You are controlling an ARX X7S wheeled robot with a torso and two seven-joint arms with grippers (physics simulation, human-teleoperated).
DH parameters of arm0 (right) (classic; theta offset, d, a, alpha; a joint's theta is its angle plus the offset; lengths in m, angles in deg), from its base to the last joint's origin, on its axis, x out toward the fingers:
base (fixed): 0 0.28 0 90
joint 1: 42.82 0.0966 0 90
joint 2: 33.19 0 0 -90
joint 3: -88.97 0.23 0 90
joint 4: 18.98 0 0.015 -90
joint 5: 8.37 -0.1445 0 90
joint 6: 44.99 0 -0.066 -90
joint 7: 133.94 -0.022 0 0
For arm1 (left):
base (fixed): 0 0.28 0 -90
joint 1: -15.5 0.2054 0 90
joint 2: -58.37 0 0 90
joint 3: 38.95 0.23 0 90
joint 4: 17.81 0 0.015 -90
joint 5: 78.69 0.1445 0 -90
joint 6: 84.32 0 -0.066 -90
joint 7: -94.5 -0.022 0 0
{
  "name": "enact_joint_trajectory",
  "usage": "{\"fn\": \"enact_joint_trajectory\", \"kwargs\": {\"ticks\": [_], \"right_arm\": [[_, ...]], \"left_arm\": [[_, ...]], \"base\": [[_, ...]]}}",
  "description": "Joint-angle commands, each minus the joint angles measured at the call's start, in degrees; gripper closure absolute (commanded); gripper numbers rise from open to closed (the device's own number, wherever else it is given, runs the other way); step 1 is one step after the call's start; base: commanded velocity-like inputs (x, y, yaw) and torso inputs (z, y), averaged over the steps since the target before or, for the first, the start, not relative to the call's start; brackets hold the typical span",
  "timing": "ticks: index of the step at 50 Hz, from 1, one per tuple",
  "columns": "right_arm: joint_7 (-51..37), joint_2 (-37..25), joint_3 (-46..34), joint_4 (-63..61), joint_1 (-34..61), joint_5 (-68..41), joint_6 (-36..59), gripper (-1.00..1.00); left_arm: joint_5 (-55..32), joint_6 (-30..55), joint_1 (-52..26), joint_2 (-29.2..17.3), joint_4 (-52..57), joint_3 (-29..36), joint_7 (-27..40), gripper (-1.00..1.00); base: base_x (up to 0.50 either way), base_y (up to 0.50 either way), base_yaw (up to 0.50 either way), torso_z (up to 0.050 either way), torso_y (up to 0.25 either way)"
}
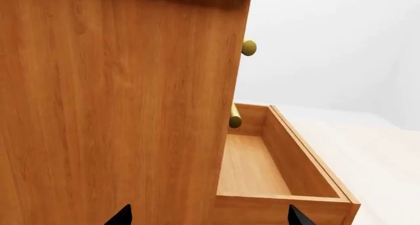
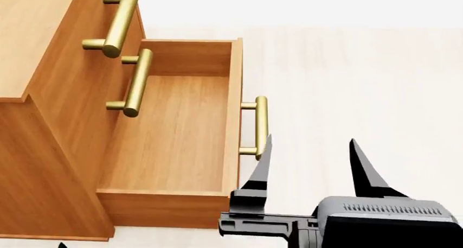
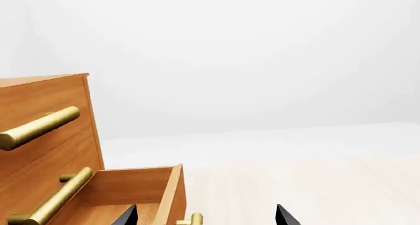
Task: Put the bowl in the bottom drawer of the cabinet and close it.
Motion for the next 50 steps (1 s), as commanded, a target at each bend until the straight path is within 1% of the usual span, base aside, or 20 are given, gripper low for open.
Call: {"fn": "enact_joint_trajectory", "kwargs": {"ticks": [1,3,4,13,15,21,30,47,50], "right_arm": [[-1.65,1.99,-0.72,1.72,10.30,-3.87,9.36,-1.00],[-2.18,2.53,-1.00,2.48,11.90,-4.18,10.87,-1.00],[-3.69,3.63,-0.37,4.04,13.75,-4.43,13.29,-1.00],[-5.06,6.00,-2.55,12.25,21.05,-4.83,18.21,-1.00],[-5.01,6.82,-2.03,13.96,21.71,-5.56,18.35,-1.00],[-5.12,8.33,-4.64,21.07,25.09,-4.73,17.54,-1.00],[-5.11,9.04,-6.53,26.79,29.02,-4.87,17.27,-1.00],[-8.15,10.28,-8.33,37.21,32.22,-5.63,17.23,-1.00],[-8.10,10.40,-9.00,39.16,32.27,-5.83,15.92,-1.00]], "left_arm": [[-1.21,0.02,0.09,-0.61,0.73,-1.00,0.88,-1.00],[-1.45,0.05,0.03,-0.75,0.81,-1.28,1.04,-1.00],[-1.39,0.11,0.05,-0.85,0.97,-1.34,1.17,-1.00],[-1.79,0.03,0.05,-1.31,1.11,-1.28,1.40,-1.00],[-1.69,-0.19,0.22,-1.38,1.07,-1.27,1.43,-1.00],[-2.16,-0.39,0.39,-1.63,1.10,-1.64,1.70,-1.00],[-2.42,-0.73,0.42,-1.95,0.87,-1.79,1.87,-1.00],[-2.50,-2.20,0.56,-2.33,-0.77,-1.80,1.58,-1.00],[-2.63,-2.19,0.65,-2.43,-0.67,-1.86,1.70,-1.00]], "base": [[0.00,0.00,0.00,0.000,0.000],[0.00,0.00,0.00,0.000,0.000],[0.00,0.00,0.00,0.000,0.000],[0.00,0.00,0.00,0.000,0.000],[0.00,0.00,0.00,0.000,0.000],[0.00,0.00,0.00,0.000,0.000],[0.00,0.00,0.00,0.000,0.000],[0.00,0.00,0.00,0.000,0.000],[0.00,0.00,0.00,0.000,0.000]]}}
